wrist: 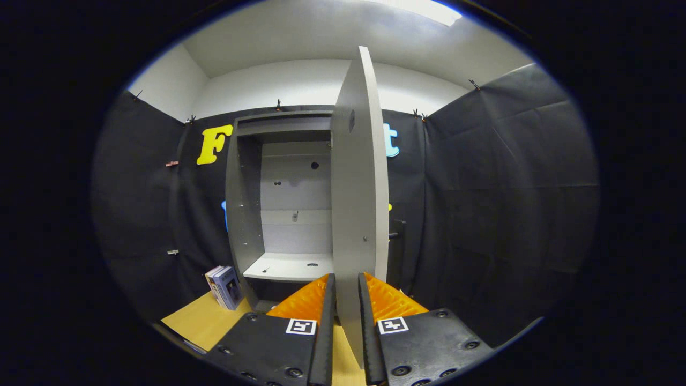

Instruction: Open the shoe cabinet door, grab the shoes and put them into the shoe cabinet, then close the shoe cabinet door.

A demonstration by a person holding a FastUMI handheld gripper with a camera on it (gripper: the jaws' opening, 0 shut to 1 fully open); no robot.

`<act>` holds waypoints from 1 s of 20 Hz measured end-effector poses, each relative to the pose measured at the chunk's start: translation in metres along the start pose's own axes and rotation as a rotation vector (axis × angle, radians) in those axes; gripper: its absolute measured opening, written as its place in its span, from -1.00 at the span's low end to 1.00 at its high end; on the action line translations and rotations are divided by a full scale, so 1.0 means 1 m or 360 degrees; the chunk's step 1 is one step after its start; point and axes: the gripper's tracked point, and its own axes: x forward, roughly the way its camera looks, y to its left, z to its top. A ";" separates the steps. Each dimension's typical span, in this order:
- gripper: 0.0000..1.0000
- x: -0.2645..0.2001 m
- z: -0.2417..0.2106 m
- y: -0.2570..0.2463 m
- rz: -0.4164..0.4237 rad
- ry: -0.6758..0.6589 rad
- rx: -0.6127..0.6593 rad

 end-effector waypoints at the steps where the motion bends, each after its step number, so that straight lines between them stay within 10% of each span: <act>1: -0.46 0.000 -0.003 0.005 0.0024 0.0009 0.0005; 20: -0.46 0.035 -0.184 0.153 0.0331 0.0499 0.0049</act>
